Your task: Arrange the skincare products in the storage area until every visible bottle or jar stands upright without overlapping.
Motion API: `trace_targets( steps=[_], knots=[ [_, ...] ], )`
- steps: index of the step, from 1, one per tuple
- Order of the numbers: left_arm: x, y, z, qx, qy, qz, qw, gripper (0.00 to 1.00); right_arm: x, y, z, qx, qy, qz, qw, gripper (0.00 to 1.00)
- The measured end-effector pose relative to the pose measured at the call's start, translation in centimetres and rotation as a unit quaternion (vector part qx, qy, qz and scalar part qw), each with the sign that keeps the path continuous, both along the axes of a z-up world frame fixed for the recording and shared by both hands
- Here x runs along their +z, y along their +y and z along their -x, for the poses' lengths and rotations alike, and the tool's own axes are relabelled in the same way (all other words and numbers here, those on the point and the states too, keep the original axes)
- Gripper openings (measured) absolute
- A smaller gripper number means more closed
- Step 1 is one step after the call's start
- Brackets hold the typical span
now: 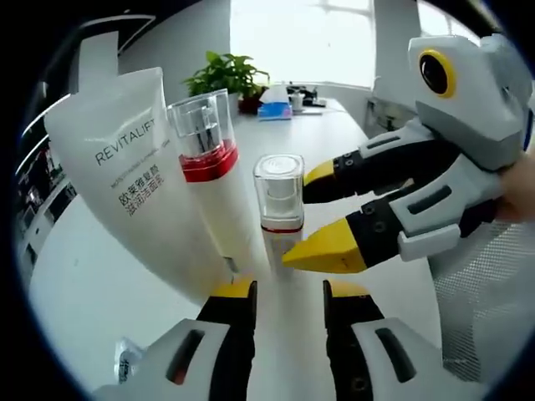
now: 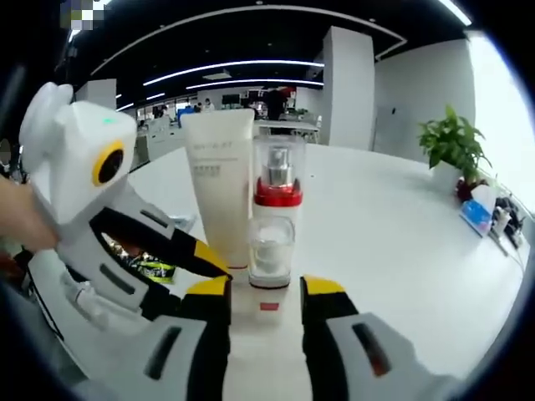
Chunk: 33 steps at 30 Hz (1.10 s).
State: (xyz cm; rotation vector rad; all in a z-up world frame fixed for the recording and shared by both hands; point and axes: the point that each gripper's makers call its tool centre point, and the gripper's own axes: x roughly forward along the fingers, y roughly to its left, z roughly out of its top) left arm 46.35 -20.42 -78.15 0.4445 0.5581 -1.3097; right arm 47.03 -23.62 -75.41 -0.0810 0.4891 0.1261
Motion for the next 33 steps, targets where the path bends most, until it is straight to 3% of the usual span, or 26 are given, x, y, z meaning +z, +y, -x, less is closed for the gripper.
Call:
trace_targets(
  steps=[12, 18, 33],
  knots=[
    [0.4, 2.5, 1.4, 0.027, 0.024, -0.004, 0.9993, 0.48, -0.2, 0.7, 1.4, 0.023, 0.016, -0.007, 0.9996, 0.42],
    [0.5, 4.1, 2.3, 0.049, 0.041, -0.005, 0.9979, 0.54, -1.2, 1.3, 2.5, 0.041, 0.049, -0.017, 0.9978, 0.52],
    [1.3, 9.6, 4.4, 0.131, 0.077, 0.007, 0.9883, 0.67, -0.7, 3.2, 4.8, 0.094, 0.072, -0.035, 0.9923, 0.73]
  ],
)
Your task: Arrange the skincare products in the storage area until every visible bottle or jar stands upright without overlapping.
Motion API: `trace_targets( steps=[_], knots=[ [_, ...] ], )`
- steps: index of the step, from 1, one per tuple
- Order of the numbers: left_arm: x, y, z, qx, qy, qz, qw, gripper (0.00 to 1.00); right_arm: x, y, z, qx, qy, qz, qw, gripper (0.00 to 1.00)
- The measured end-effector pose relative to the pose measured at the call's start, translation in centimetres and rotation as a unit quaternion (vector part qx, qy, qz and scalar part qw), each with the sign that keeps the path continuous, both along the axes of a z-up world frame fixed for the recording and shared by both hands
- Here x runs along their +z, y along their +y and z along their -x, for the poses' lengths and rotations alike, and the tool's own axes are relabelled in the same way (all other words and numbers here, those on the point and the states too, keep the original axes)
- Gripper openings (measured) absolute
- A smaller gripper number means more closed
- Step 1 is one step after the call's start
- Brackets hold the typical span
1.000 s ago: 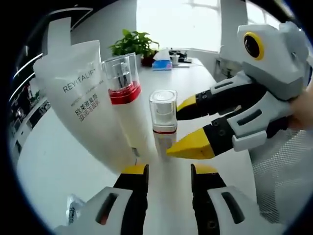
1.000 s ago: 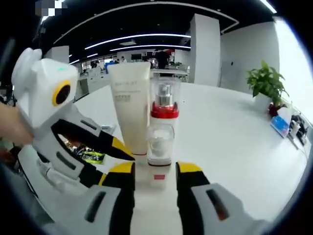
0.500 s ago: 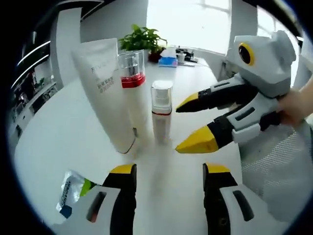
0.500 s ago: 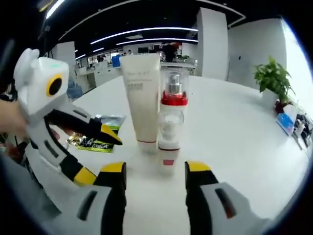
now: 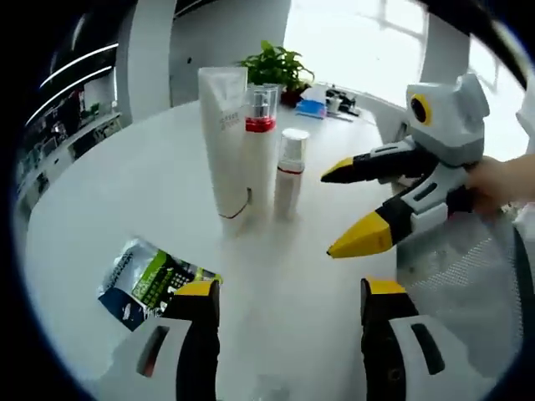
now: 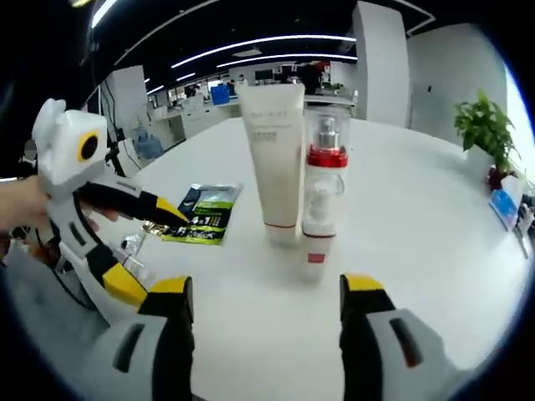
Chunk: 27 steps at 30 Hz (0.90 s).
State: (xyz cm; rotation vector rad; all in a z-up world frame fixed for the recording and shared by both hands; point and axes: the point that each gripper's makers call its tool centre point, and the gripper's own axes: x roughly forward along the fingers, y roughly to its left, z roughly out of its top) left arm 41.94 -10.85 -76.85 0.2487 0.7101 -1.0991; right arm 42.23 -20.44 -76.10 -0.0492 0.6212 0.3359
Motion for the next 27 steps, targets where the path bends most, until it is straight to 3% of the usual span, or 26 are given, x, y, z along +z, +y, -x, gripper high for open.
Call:
trace_targets(
  steps=[7, 14, 27],
  knots=[
    [0.6, 2.2, 1.3, 0.038, 0.009, 0.016, 0.9991, 0.71, 1.2, 1.2, 0.8, 0.036, -0.018, -0.006, 0.9992, 0.81],
    [1.3, 4.0, 2.6, 0.075, 0.017, 0.031, 0.9965, 0.74, 1.5, 1.8, 1.5, 0.056, -0.014, -0.014, 0.9982, 0.91],
    [2.3, 7.1, 4.0, 0.123, 0.018, 0.036, 0.9916, 0.81, 2.8, 3.0, 3.0, 0.086, -0.019, -0.042, 0.9952, 0.96]
  ],
)
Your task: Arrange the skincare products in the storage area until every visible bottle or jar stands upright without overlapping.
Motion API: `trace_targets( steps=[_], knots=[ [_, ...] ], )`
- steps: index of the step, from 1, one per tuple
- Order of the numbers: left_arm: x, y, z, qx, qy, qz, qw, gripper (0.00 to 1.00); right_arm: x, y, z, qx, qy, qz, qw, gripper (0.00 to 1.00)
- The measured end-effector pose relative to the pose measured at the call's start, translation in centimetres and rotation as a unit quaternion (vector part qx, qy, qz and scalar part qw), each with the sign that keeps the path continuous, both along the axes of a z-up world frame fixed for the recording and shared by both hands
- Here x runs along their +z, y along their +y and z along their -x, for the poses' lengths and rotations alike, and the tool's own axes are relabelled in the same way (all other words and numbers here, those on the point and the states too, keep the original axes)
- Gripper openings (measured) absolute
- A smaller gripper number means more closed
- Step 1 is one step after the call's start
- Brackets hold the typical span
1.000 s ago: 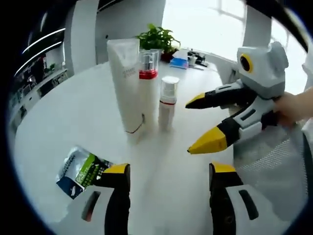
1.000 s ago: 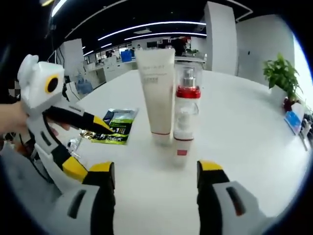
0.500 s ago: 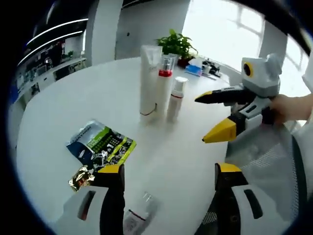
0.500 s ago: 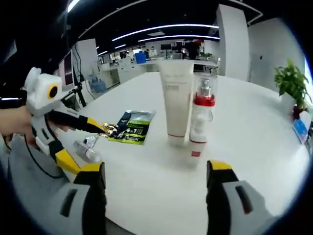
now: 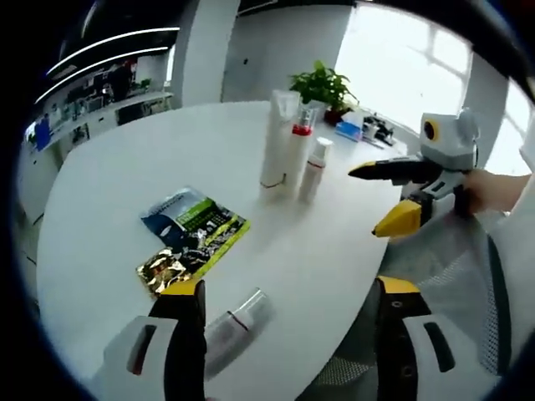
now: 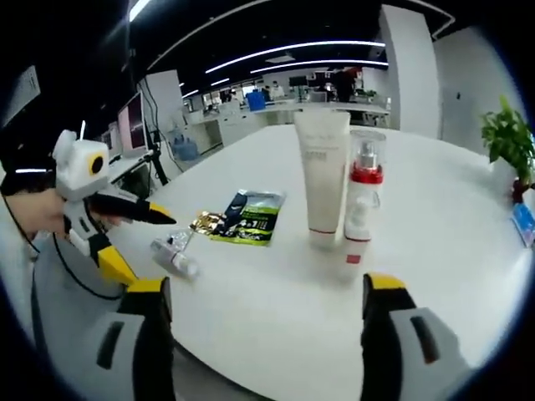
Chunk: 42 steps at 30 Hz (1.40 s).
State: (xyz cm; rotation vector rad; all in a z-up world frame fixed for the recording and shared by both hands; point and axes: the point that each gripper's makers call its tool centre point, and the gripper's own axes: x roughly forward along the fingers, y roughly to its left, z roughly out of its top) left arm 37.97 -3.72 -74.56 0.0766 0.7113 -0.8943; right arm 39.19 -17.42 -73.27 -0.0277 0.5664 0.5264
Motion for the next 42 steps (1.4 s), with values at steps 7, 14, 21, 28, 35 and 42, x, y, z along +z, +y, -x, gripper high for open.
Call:
trace_targets(
  steps=[7, 14, 21, 28, 35, 42],
  knots=[
    [0.5, 1.6, 0.6, 0.025, 0.000, 0.005, 0.9997, 0.84, 0.7, -0.2, 0.4, 0.005, -0.004, -0.006, 1.0000, 0.96],
    [0.6, 3.0, 1.4, 0.047, 0.008, 0.004, 0.9989, 0.89, 0.9, -0.8, 0.7, 0.007, -0.004, 0.007, 0.9999, 0.97],
    [0.6, 4.0, 2.2, 0.060, 0.018, -0.001, 0.9980, 0.91, 1.4, -0.8, 1.1, 0.006, -0.003, 0.003, 1.0000, 0.97],
    [0.7, 4.7, 2.8, 0.067, 0.020, -0.004, 0.9975, 0.91, 1.2, -1.0, 1.1, 0.000, -0.002, -0.002, 1.0000, 0.96],
    [0.3, 5.4, 3.3, 0.077, 0.027, -0.005, 0.9967, 0.91, 1.1, -1.2, 1.0, -0.005, 0.000, -0.007, 1.0000, 0.96],
    [0.2, 5.4, 3.2, 0.074, 0.028, -0.010, 0.9968, 0.91, 0.8, -0.9, 1.2, 0.004, 0.003, 0.002, 1.0000, 0.95]
  ],
)
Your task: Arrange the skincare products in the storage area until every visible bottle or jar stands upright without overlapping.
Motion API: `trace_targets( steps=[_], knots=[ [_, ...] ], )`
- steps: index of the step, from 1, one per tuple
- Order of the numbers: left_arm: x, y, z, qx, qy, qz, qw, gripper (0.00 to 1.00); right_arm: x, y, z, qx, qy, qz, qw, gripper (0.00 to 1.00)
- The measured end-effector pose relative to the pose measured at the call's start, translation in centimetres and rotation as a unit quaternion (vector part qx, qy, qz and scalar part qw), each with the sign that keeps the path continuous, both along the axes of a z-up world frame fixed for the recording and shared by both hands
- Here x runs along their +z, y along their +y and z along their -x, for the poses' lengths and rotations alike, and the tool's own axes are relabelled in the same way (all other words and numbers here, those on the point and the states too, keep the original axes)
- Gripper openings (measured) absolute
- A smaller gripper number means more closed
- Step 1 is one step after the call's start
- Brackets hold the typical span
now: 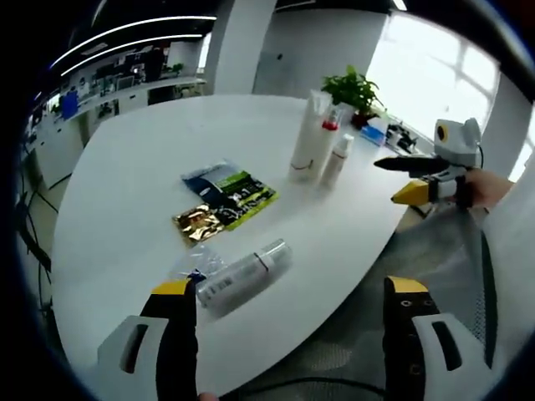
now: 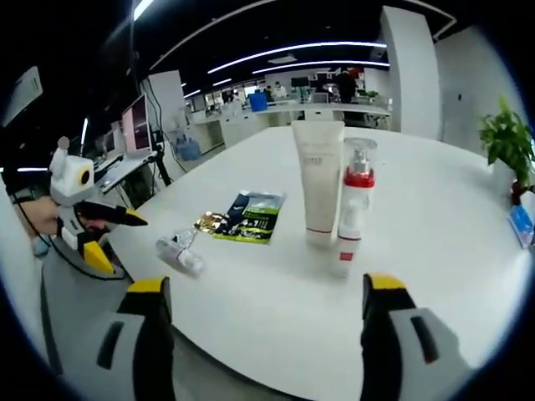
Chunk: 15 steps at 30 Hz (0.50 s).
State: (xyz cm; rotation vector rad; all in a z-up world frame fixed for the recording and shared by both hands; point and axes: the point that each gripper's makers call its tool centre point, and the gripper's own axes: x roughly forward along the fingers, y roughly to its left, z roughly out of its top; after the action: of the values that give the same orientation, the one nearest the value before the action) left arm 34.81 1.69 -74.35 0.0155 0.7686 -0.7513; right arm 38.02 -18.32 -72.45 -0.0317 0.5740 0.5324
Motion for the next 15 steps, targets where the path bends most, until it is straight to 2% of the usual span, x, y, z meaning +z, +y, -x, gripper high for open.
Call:
trace_targets(
  steps=[10, 12, 15],
  knots=[
    [-0.7, -0.1, -0.7, -0.016, 0.004, -0.017, 0.9997, 0.90, 0.4, -0.2, -0.1, -0.005, -0.013, -0.005, 0.9999, 0.94],
    [-1.0, -0.1, -0.8, -0.024, 0.006, -0.026, 0.9994, 0.90, 0.5, -0.2, -0.2, -0.002, -0.022, 0.002, 0.9997, 0.93],
    [-1.3, -0.2, -1.3, -0.028, 0.011, -0.025, 0.9993, 0.89, 0.3, 0.0, -0.1, 0.004, -0.019, 0.009, 0.9998, 0.91]
  ],
)
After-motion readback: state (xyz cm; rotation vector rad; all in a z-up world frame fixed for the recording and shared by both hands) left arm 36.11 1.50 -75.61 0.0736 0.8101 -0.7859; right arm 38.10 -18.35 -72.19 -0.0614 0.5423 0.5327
